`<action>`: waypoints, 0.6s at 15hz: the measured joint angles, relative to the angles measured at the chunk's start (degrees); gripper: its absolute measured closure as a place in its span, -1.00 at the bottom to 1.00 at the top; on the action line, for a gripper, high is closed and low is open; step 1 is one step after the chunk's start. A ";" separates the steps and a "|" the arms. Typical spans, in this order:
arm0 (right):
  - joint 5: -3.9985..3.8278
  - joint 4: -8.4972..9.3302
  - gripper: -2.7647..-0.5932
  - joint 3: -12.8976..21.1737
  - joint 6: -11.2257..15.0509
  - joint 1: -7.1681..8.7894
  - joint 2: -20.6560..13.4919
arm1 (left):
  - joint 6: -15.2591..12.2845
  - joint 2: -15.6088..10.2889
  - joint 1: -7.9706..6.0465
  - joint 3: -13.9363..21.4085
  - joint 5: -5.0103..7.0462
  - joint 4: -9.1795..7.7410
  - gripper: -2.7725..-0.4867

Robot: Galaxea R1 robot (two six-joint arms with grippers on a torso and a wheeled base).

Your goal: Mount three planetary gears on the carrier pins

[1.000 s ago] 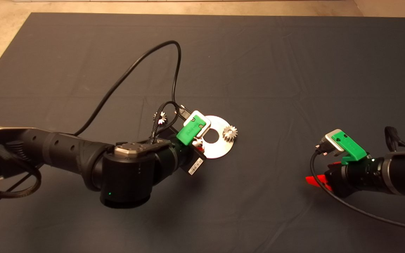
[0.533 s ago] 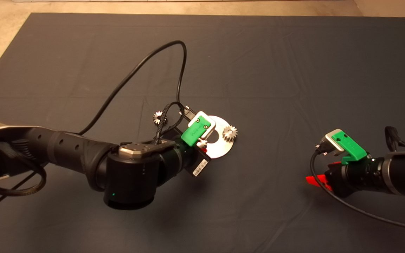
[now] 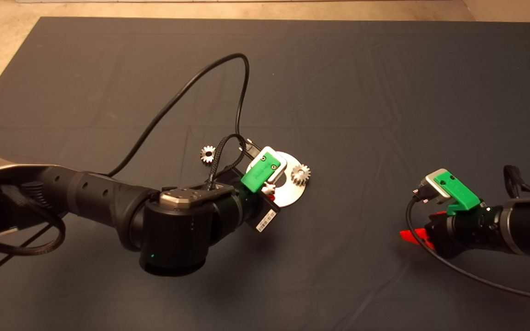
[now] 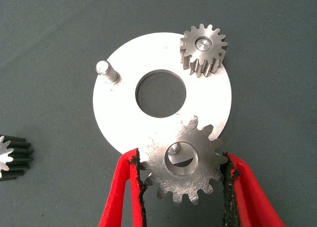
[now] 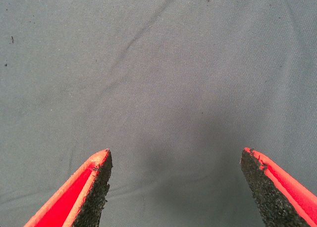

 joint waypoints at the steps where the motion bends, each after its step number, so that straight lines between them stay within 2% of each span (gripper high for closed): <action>1: -0.02 0.00 -0.22 0.00 0.00 0.00 0.00 | 0.00 0.00 0.24 -0.06 0.02 0.01 0.86; 4: 0.04 -0.02 -0.22 0.00 0.00 0.00 0.00 | 0.02 0.16 1.35 -0.76 0.01 0.00 0.86; 9: 0.04 -0.02 -0.22 0.00 0.00 0.00 -0.02 | 0.09 0.46 1.54 -1.57 0.01 0.12 0.86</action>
